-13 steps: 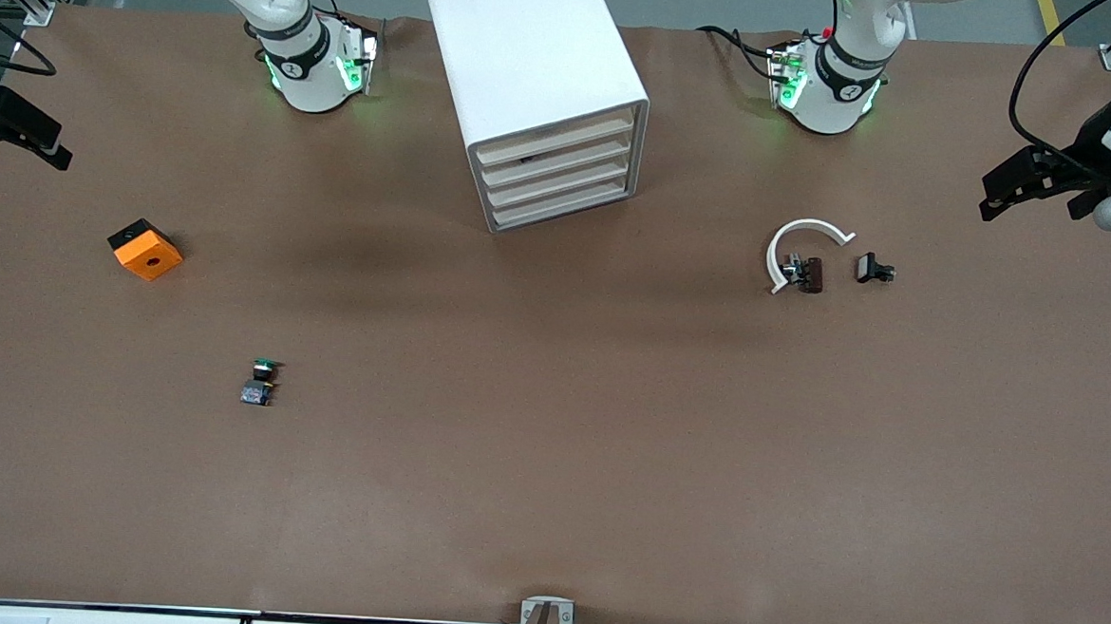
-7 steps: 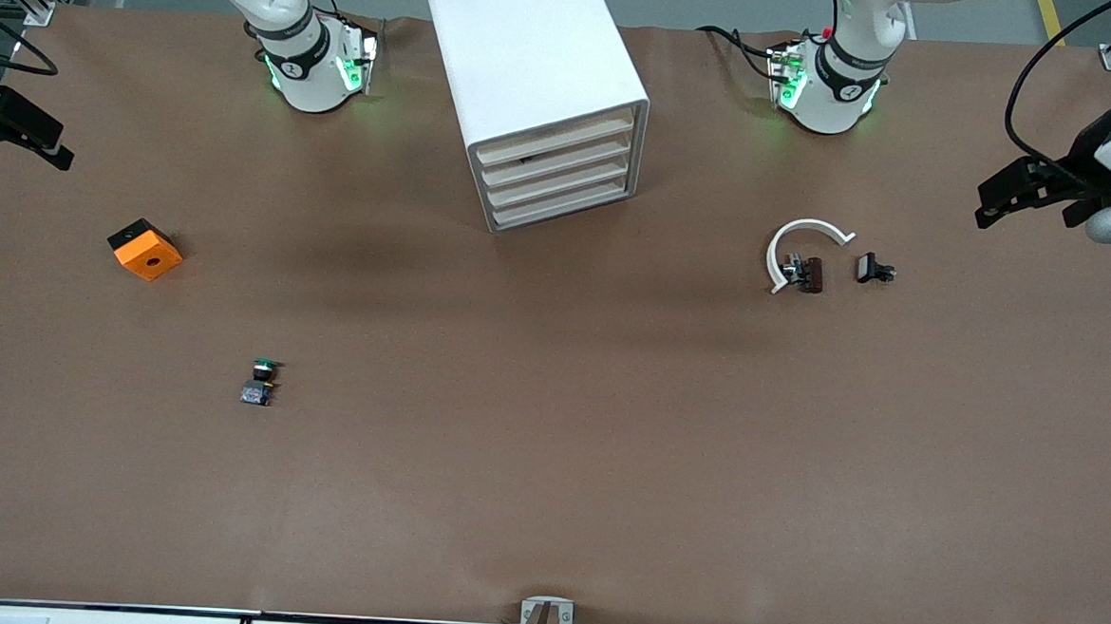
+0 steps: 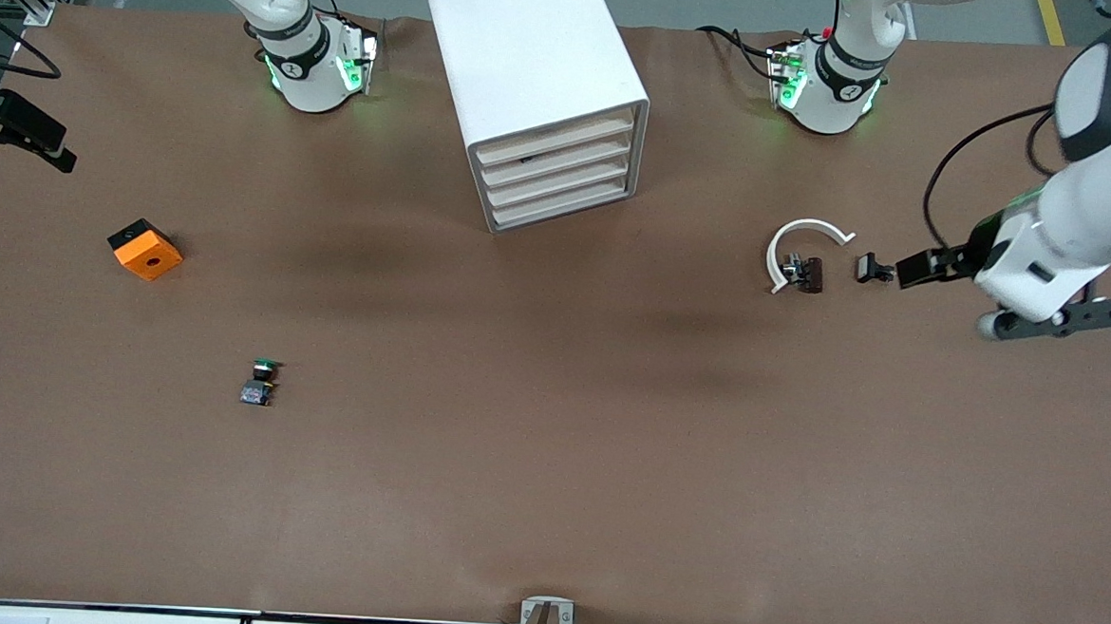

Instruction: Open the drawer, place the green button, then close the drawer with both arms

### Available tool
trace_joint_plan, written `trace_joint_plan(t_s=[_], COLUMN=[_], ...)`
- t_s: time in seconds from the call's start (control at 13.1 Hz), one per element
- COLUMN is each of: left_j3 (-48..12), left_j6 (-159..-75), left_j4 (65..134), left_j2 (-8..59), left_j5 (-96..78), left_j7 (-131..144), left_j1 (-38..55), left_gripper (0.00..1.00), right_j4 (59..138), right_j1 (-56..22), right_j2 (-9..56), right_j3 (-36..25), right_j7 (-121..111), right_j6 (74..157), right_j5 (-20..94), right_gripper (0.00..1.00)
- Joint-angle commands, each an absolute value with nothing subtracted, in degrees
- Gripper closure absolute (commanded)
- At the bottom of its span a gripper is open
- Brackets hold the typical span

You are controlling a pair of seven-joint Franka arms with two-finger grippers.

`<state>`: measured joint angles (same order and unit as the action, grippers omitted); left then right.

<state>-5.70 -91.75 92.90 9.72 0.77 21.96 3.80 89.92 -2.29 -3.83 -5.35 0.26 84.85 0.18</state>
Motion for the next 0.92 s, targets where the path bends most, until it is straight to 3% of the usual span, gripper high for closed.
trace_joint_plan(t_s=[0.0, 0.23, 0.53, 0.84], left_j3=[-5.80, -5.89, -5.89, -5.89], left_j6=[-95.16, -100.09, -103.10, -103.27], left_j4=[90.88, 90.88, 90.70, 86.50], left_j2=[15.02, 20.28, 27.93, 36.80], left_j5=[0.79, 0.70, -0.09, -1.05], left_j7=[31.07, 44.52, 64.47, 83.95], left_j1=[6.41, 11.06, 18.44, 24.85], left_gripper=[0.00, 0.00, 0.00, 0.00], right_j4=[89.12, 89.38, 92.88, 106.66], right_j1=[-4.04, -4.05, -2.99, -3.08], right_j2=[-0.63, 3.24, 9.66, 9.93], right_j3=[-5.54, -5.54, -5.62, -5.71], right_j7=[0.09, 0.00, -0.09, 0.00], right_j6=[85.08, 84.90, 92.44, 109.99], right_j5=[-0.27, -0.61, -0.53, -0.53], right_gripper=[0.00, 0.00, 0.00, 0.00])
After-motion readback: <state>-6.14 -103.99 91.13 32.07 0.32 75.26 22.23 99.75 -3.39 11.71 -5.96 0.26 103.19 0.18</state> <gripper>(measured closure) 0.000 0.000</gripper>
